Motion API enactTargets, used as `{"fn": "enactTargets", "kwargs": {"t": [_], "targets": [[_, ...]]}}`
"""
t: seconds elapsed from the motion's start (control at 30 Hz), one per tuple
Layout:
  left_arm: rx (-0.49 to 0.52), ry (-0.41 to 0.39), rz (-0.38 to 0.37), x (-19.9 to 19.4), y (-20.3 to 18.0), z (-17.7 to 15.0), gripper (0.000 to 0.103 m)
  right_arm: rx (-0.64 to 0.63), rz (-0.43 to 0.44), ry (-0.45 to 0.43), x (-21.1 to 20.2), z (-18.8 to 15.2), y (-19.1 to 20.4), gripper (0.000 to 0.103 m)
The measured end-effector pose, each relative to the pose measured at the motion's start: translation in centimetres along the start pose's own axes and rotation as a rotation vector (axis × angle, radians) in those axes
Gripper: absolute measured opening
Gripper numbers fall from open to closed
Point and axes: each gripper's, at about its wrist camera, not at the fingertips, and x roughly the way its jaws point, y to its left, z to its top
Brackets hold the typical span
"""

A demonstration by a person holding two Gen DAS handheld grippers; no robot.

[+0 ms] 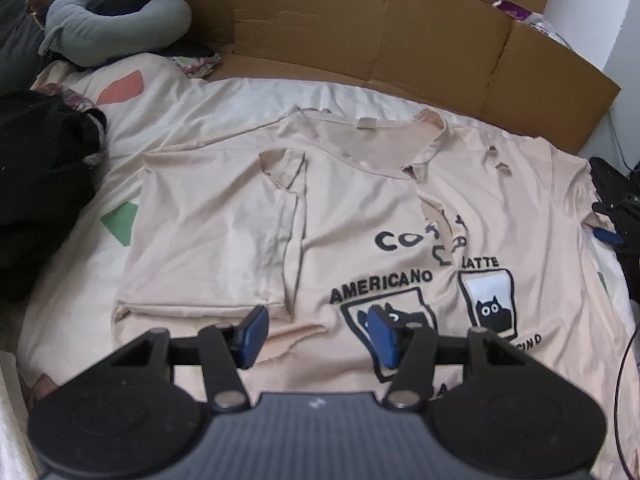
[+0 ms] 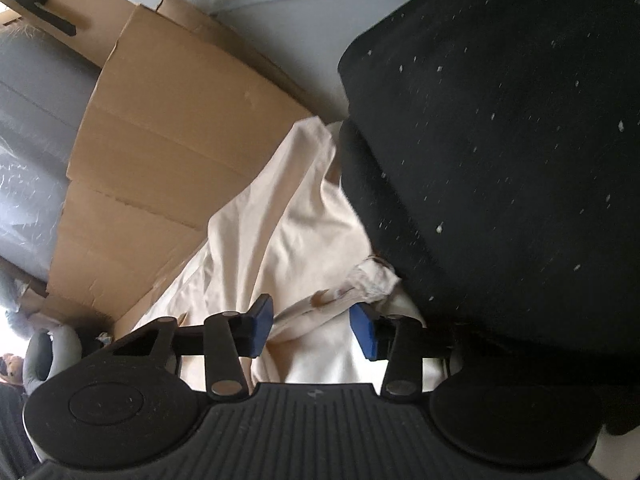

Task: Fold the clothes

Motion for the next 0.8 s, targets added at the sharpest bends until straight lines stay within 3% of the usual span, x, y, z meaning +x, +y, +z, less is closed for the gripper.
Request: {"fn": "enactTargets", "kwargs": {"t": [0.2,0.3,0.4,0.47,0.5,0.8], "targets": [[0.013,-0.001,-0.016,0.1,-0.8,0.0,0.058,0.014,-0.068,-0.080,-0.6,0.9,-0.2,0.044],[0.021,0.001,-0.024,0.3,-1.3,0.0,0.058,-0.003,-0.079,-0.073,-0.2,1.1,-0.1,0.044],[0.030,0.003,-0.033,0.4,-1.7,0.1,0.058,-0.040,-0.106,-0.059,0.9,1.3,0.2,0.032],[0.036,0.005,-0.038,0.6,-2.0,0.1,0.058,-0.047,-0.125,-0.052,1.4,1.4,0.2,0.010],[0.040,0.004,-0.043,0.6,-2.2,0.2,0.058,-0.043,-0.125,-0.049,1.4,1.6,0.1,0.007],[0.087,-0.013,-0.107,1.7,-5.0,1.7,0.058,-0.113,-0.060,-0.094,0.5,4.0,2.1,0.002]]}}
